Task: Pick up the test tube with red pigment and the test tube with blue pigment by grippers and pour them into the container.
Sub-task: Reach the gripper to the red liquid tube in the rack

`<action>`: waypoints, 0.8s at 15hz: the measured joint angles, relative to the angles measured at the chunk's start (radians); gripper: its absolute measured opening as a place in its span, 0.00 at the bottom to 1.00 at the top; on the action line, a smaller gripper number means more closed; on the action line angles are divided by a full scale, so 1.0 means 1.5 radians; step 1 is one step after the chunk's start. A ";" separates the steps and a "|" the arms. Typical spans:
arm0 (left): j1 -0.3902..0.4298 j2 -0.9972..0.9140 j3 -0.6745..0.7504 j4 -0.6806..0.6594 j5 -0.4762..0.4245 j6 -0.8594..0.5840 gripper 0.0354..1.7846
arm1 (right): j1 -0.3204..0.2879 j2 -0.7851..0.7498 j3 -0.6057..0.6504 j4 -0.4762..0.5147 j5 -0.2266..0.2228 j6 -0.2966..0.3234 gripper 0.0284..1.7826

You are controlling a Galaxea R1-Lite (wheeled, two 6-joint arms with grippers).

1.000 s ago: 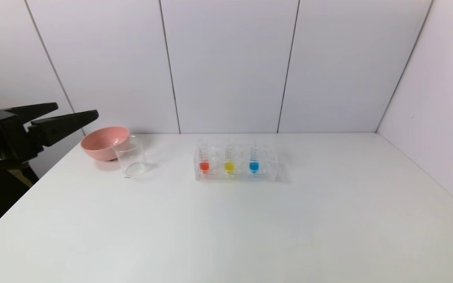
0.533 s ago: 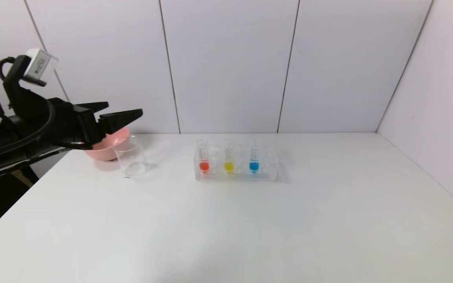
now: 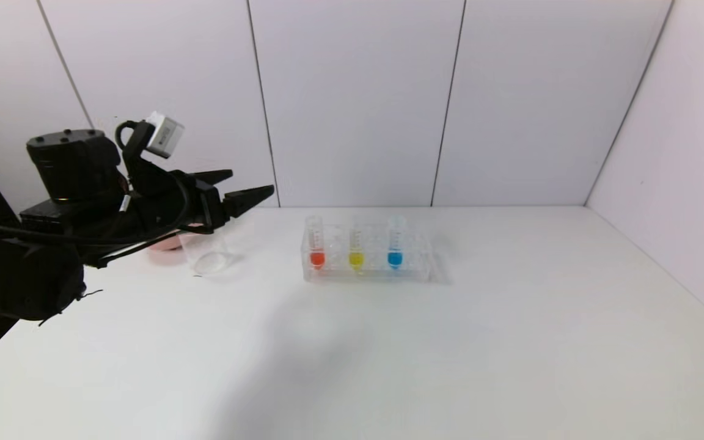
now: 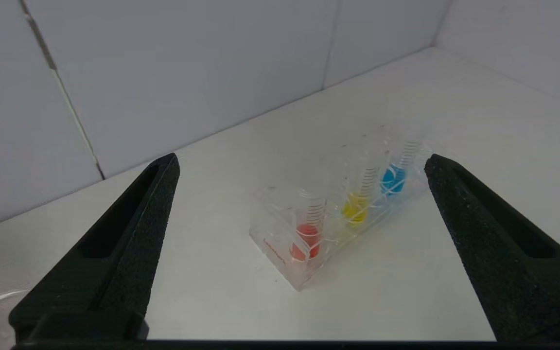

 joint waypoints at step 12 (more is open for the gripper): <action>-0.004 0.142 -0.032 -0.092 -0.241 0.029 0.99 | 0.001 0.000 0.000 0.000 0.000 0.000 1.00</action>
